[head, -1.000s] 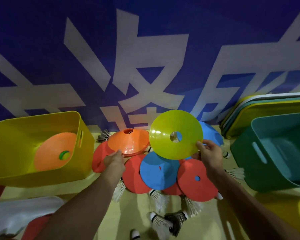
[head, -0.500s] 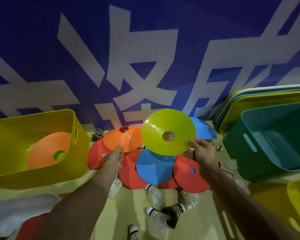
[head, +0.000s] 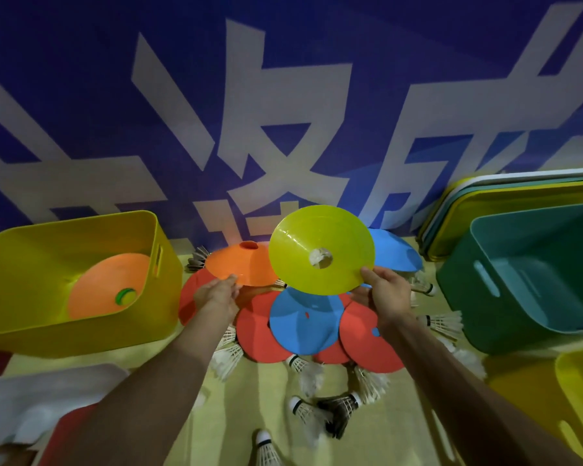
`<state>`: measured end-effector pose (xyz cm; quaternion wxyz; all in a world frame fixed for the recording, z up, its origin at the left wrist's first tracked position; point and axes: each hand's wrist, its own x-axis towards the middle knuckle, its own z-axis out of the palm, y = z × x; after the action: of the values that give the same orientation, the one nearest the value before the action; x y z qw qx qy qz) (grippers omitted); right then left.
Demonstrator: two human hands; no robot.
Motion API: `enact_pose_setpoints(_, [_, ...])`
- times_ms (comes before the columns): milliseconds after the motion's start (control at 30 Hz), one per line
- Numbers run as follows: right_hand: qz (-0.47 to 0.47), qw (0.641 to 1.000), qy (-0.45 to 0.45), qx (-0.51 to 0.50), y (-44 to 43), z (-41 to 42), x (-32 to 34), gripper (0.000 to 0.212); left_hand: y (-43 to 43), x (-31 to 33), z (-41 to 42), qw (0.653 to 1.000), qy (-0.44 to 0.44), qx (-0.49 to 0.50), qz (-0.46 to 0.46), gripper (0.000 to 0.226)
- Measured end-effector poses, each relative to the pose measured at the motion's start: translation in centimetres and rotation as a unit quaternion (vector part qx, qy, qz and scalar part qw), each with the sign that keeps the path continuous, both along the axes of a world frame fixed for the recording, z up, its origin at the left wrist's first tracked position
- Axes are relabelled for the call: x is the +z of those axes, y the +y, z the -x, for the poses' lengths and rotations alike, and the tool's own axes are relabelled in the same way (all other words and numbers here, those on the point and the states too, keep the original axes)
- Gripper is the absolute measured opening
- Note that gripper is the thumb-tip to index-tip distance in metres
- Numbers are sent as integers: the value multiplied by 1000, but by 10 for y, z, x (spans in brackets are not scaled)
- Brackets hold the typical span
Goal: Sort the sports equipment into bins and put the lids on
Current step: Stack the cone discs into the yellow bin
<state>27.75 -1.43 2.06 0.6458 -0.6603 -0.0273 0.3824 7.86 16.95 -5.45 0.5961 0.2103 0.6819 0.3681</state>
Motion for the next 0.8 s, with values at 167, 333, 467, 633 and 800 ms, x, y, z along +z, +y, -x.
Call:
enact_pose_setpoints(167, [-50,998,40,-9,1,10,21,18,-20,43,13,999,-1,-31,-44,25])
enact_pose_setpoints(333, [-93,994,58,-16,6,28,36,10,-33,95,28,982,36,-128,-134,15])
enact_pose_setpoints(467, [-127,989,78,-15,20,51,50,20,-29,146,55,957,75,-161,-229,17])
enact_pose_setpoints(633, [-157,982,101,9,53,91,69,18,-18,201,109,905,171,-159,-356,13])
enact_pose_setpoints(800, [-169,981,92,33,85,143,84,27,3,226,176,809,326,-183,-453,24])
